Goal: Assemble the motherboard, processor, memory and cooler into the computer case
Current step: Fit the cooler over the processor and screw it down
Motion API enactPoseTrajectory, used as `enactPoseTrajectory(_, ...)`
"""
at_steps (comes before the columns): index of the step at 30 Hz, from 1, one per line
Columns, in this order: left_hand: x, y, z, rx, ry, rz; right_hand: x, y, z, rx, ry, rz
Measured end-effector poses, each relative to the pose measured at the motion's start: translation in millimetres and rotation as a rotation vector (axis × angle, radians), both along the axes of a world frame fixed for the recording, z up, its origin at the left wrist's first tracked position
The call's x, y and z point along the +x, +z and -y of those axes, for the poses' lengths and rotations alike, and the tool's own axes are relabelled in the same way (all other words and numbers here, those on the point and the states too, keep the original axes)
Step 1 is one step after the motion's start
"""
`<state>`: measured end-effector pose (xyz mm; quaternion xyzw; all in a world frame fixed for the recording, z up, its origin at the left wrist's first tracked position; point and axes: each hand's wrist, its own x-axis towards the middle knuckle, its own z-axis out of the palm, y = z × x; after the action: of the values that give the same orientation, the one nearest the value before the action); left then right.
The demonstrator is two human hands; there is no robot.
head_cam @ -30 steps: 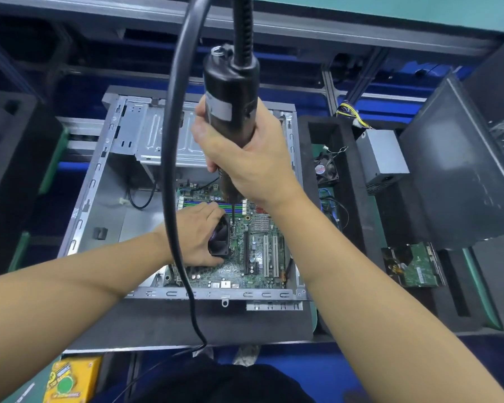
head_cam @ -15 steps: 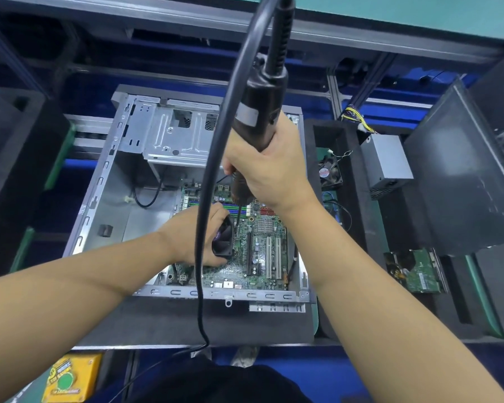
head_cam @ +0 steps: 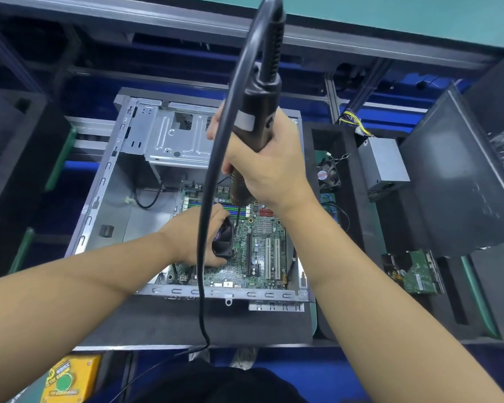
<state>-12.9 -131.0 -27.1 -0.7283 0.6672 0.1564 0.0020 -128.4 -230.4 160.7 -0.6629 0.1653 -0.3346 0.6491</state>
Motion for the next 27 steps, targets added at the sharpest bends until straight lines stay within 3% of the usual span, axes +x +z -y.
enactPoseTrajectory(6,-2,8,0,-0.175,-0.102,-0.019,-14,13,-7,-0.007,0.022,0.129)
enactPoseTrajectory(9,-3,12,0,-0.235,-0.129,-0.022,-19,13,-11,-0.002,0.033,0.103)
enactPoseTrajectory(19,0,4,1,-0.038,-0.092,0.023,-20,2,-21,0.055,-0.019,0.067)
enactPoseTrajectory(27,-8,7,-5,-0.17,-0.092,0.095,-19,27,-11,0.022,-0.009,0.171)
